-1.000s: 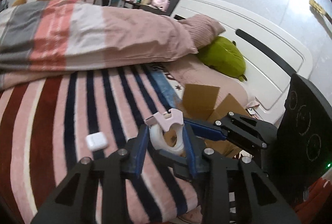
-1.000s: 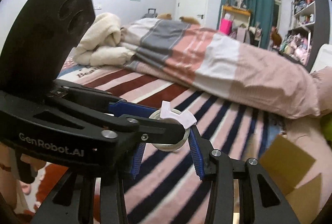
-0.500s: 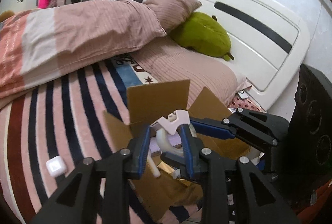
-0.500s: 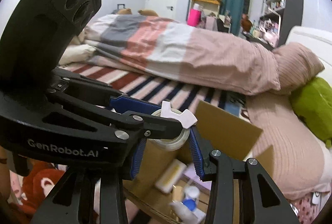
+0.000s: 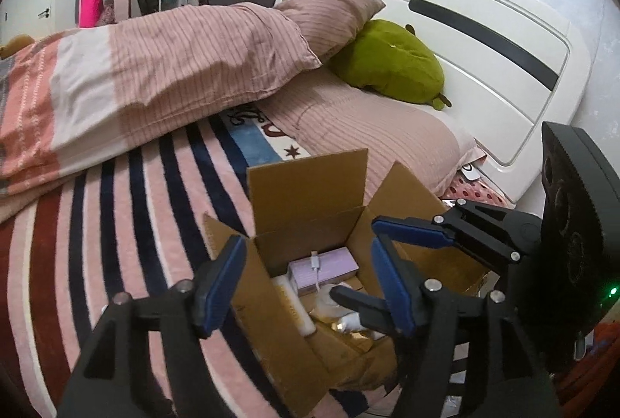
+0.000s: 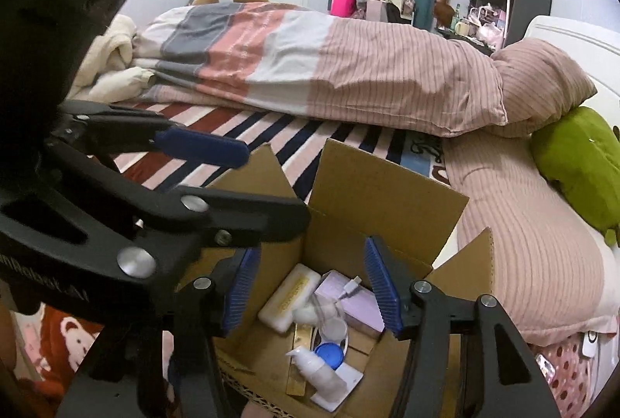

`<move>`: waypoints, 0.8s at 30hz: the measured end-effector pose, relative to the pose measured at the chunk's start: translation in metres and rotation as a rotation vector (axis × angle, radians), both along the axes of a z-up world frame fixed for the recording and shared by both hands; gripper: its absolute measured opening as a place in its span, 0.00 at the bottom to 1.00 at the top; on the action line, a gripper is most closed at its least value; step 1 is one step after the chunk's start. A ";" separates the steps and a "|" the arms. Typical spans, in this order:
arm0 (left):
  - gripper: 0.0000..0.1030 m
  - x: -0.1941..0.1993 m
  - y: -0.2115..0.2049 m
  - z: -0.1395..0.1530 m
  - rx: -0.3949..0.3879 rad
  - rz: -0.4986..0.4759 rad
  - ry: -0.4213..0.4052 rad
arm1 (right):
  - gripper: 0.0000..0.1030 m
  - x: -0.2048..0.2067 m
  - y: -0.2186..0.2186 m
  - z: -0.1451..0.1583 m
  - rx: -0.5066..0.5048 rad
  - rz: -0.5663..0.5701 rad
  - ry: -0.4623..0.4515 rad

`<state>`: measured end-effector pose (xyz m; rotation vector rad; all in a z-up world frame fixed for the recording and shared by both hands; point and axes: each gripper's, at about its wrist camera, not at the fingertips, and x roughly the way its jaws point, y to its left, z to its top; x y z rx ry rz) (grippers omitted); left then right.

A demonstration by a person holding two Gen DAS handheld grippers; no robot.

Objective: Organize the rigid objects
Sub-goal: 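Move the right tool to the white earbud case and grasp it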

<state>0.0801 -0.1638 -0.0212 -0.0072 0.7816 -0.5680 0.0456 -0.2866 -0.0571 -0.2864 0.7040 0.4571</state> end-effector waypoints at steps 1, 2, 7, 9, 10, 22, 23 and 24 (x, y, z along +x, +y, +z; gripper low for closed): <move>0.66 -0.002 0.003 0.002 -0.001 0.006 -0.006 | 0.50 -0.001 0.001 0.000 -0.002 0.000 0.002; 0.72 -0.004 0.007 0.004 -0.002 0.013 -0.013 | 0.50 -0.002 0.002 0.001 -0.005 0.000 0.002; 0.73 -0.015 0.027 0.012 -0.012 0.041 -0.042 | 0.51 -0.007 0.010 0.005 -0.018 0.003 -0.004; 0.73 -0.020 0.038 0.014 -0.017 0.059 -0.052 | 0.51 -0.010 0.016 0.008 -0.024 0.009 -0.004; 0.73 -0.022 0.044 0.015 -0.020 0.068 -0.056 | 0.51 -0.011 0.020 0.009 -0.025 0.014 -0.003; 0.80 -0.049 0.159 0.009 -0.019 0.268 -0.096 | 0.66 -0.020 0.117 0.013 -0.012 0.164 0.026; 0.81 -0.051 0.168 0.007 -0.018 0.285 -0.095 | 0.73 -0.019 0.130 0.009 -0.004 0.188 0.035; 0.81 -0.052 0.178 0.004 -0.018 0.304 -0.092 | 0.75 -0.018 0.139 0.006 0.001 0.201 0.041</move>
